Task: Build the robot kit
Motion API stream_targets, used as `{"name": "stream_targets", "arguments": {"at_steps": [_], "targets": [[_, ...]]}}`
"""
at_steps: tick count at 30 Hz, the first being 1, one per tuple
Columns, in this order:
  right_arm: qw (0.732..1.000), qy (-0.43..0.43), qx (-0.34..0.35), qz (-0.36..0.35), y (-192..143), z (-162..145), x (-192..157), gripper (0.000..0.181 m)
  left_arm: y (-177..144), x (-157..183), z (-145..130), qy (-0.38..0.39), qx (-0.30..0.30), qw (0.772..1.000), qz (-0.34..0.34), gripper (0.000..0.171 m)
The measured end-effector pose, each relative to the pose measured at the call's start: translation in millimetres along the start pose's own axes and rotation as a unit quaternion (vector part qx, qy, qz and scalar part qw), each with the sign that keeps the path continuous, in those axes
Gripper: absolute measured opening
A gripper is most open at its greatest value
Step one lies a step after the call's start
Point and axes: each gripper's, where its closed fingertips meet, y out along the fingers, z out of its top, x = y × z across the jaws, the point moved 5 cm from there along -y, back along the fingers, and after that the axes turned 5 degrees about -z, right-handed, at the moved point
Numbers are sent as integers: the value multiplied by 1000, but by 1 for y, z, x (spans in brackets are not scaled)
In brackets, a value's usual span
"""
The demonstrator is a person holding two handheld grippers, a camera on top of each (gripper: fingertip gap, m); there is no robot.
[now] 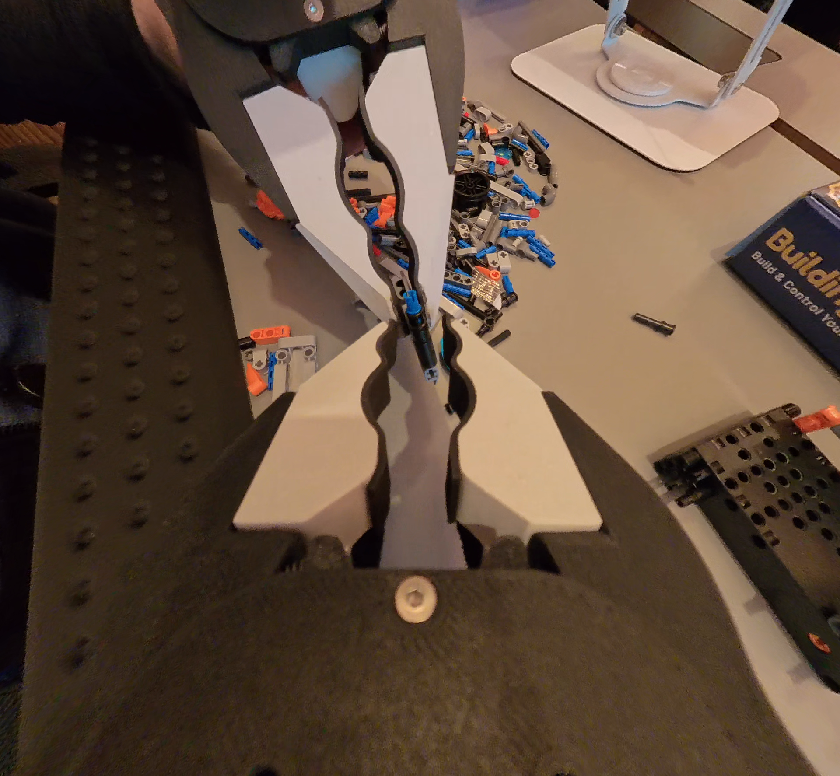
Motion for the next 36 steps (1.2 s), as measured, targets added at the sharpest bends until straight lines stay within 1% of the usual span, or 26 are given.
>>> {"name": "stream_targets", "arguments": {"at_steps": [2, 5, 7, 10, 13, 17, 18, 20, 22, 24, 26, 29, 32, 36], "targets": [[1000, -4, 3, 2, 1, 6, -1, 18, -7, -3, 2, 0, 11, 1000, 4, 4], [1000, -15, 4, -3, 0, 16, 0, 6, -17, -5, 3, -10, 35, 999, -11, 5], [1000, -14, 1, 1, 0, 23, 2, 5, -23, -8, 4, -17, 51, 999, -11, 5], [1000, -3, 15, 2, 0, 37, 7, 5, -37, -15, 7, -23, 78, 997, 3, 7], [999, 26, 43, 13, -2, 53, 16, 5, -53, -24, 11, -33, 124, 992, 22, 11], [992, 82, 91, 22, 2, 71, 28, 4, -78, -38, 12, -58, 187, 979, 48, 24], [989, 96, 109, 22, 2, 75, 31, 4, -83, -42, 11, -67, 202, 976, 51, 26], [977, 142, 154, 36, -1, 81, 38, 4, -87, -48, 6, -88, 220, 971, 36, 29], [959, 193, 196, 64, -3, 84, 43, 5, -89, -49, 6, -105, 244, 964, 17, 28], [945, 228, 217, 88, -2, 81, 45, 5, -88, -49, 7, -113, 254, 961, 3, 24], [938, 245, 226, 98, -1, 79, 46, 5, -87, -51, 5, -120, 254, 960, 8, 17], [928, 265, 237, 115, -1, 79, 47, 6, -89, -51, 6, -140, 277, 950, -19, 9], [926, 266, 241, 115, -1, 76, 47, 8, -89, -50, 6, -148, 282, 947, -39, 4], [942, 228, 225, 99, -1, 73, 44, 10, -88, -49, 5, -156, 281, 945, -57, 4]]}}
